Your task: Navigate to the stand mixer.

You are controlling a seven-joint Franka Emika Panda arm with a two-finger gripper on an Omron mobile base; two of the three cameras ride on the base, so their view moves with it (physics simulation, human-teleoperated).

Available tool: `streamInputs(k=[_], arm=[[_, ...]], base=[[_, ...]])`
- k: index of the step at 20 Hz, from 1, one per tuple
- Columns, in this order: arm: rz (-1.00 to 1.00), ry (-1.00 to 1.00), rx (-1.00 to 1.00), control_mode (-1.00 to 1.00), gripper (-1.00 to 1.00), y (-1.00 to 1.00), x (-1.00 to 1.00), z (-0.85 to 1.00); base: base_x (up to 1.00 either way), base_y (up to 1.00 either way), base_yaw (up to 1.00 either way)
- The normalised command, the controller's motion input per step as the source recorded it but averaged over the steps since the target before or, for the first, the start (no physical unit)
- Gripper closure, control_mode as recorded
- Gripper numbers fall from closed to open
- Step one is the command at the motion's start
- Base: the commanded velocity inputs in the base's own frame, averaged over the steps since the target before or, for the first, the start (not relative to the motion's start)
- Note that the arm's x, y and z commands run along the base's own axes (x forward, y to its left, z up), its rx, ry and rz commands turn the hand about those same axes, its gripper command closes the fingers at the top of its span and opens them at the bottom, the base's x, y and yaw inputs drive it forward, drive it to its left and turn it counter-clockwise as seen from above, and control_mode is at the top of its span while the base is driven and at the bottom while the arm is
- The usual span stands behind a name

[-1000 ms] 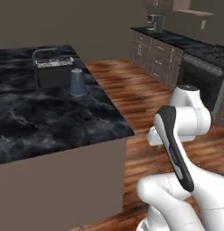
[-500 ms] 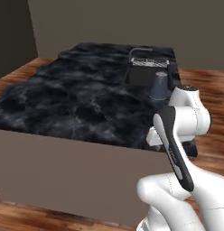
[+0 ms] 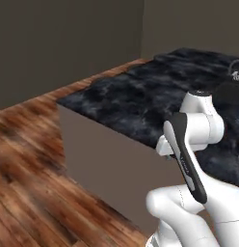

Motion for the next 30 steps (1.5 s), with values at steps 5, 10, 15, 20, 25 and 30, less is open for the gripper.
streamInputs(k=[5,10,15,20,25,30], arm=[[0.0,0.0,0.0,1.0,-1.0,0.0,0.0,0.0],[0.0,0.0,0.0,1.0,-1.0,0.0,0.0,0.0],[0.0,0.0,0.0,1.0,-1.0,0.0,0.0,0.0],[0.0,0.0,0.0,1.0,-1.0,0.0,0.0,0.0],[0.0,0.0,0.0,1.0,-1.0,0.0,0.0,0.0],[0.0,0.0,0.0,1.0,-1.0,0.0,0.0,0.0]], base=[[0.48,0.0,0.84],[0.6,0.0,0.85],[0.6,0.0,0.82],[0.67,0.0,0.71],[0.96,0.0,0.5],[1.0,0.0,0.24]])
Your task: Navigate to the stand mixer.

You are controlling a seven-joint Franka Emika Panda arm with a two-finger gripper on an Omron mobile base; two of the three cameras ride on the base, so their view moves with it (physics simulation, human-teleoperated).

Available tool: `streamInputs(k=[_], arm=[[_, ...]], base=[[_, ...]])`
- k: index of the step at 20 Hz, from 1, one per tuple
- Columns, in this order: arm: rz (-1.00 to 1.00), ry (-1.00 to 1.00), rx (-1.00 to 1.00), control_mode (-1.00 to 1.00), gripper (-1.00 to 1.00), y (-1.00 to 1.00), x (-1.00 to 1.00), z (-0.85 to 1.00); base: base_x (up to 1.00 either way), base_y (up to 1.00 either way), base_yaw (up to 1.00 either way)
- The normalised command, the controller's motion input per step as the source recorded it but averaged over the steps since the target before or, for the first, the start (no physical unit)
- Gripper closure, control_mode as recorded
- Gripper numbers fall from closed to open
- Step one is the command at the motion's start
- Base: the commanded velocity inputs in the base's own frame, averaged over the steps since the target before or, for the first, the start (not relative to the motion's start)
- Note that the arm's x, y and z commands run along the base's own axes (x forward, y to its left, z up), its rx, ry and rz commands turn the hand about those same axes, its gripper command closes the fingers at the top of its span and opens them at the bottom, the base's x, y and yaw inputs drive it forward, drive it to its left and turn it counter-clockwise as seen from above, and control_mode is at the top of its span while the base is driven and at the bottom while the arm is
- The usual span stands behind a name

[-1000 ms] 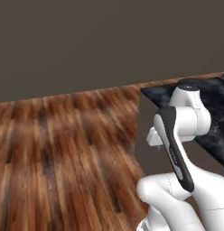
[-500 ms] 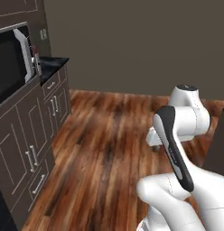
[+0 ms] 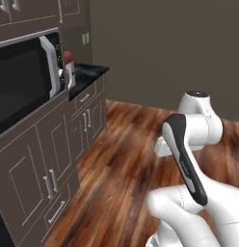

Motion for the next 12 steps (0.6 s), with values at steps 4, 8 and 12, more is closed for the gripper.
streamInputs(k=[4,8,12], arm=[[0.0,0.0,0.0,1.0,-1.0,0.0,0.0,0.0],[0.0,0.0,0.0,1.0,-1.0,0.0,0.0,0.0],[0.0,0.0,0.0,1.0,-1.0,0.0,0.0,0.0]], base=[[1.0,0.0,0.17],[1.0,0.0,0.14],[1.0,0.0,0.17]])
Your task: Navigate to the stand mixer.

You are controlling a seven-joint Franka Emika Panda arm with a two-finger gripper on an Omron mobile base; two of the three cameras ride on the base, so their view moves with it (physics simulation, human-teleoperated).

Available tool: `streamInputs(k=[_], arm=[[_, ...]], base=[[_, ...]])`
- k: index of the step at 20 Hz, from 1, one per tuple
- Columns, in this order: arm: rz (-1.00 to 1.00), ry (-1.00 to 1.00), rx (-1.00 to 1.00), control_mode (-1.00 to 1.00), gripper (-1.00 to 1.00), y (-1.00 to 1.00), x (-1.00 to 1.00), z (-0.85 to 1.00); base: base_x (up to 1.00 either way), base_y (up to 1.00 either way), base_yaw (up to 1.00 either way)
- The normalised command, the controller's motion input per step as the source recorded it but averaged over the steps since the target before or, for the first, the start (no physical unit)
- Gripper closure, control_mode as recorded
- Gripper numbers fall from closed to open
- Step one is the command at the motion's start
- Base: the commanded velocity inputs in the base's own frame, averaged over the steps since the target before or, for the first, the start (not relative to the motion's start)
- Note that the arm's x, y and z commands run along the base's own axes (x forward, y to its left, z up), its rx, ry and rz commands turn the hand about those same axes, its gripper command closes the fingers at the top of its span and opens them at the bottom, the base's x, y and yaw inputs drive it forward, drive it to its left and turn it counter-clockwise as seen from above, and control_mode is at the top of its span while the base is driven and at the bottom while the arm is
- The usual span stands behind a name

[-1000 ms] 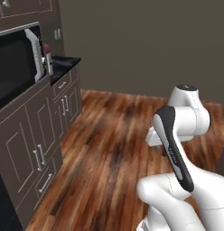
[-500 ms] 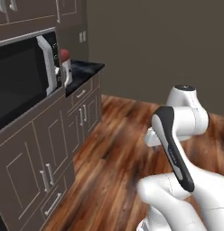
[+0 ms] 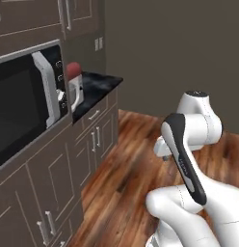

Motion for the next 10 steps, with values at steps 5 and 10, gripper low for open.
streamInputs(k=[5,10], arm=[[0.0,0.0,0.0,1.0,-1.0,0.0,0.0,0.0],[0.0,0.0,0.0,1.0,-1.0,0.0,0.0,0.0]], base=[[1.0,-0.05,0.21],[1.0,-0.11,0.26]])
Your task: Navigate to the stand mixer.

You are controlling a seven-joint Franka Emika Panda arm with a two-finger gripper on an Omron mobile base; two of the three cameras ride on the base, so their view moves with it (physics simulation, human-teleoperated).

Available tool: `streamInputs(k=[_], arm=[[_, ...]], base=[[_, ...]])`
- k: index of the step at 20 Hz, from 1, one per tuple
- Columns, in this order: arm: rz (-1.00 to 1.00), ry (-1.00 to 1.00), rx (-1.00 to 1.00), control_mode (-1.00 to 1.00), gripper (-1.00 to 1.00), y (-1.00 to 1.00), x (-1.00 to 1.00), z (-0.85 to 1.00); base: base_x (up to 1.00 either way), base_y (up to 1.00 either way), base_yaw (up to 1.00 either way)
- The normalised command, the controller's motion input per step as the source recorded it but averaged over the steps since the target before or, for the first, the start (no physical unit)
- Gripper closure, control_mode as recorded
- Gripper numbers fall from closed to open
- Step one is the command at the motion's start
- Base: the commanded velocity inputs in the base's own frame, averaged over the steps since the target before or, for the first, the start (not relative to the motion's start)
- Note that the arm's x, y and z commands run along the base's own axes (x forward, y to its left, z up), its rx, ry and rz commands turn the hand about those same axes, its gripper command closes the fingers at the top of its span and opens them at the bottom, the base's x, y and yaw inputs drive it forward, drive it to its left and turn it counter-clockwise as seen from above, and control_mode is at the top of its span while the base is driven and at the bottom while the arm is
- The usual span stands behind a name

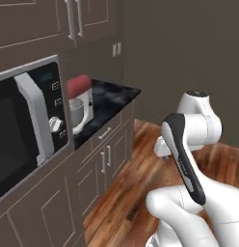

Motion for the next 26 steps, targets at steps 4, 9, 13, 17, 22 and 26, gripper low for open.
streamInputs(k=[4,9,13,17,22,26], arm=[[0.0,0.0,0.0,1.0,-1.0,0.0,0.0,0.0],[0.0,0.0,0.0,1.0,-1.0,0.0,0.0,0.0],[0.0,0.0,0.0,1.0,-1.0,0.0,0.0,0.0],[0.0,0.0,0.0,1.0,-1.0,0.0,0.0,0.0],[0.0,0.0,0.0,1.0,-1.0,0.0,0.0,0.0],[0.0,0.0,0.0,1.0,-1.0,0.0,0.0,0.0]], base=[[1.0,-0.17,0.45],[1.0,-0.14,0.5],[0.99,-0.28,0.5],[0.87,-0.29,0.49],[0.58,-0.21,0.49],[0.27,-0.21,0.48]])
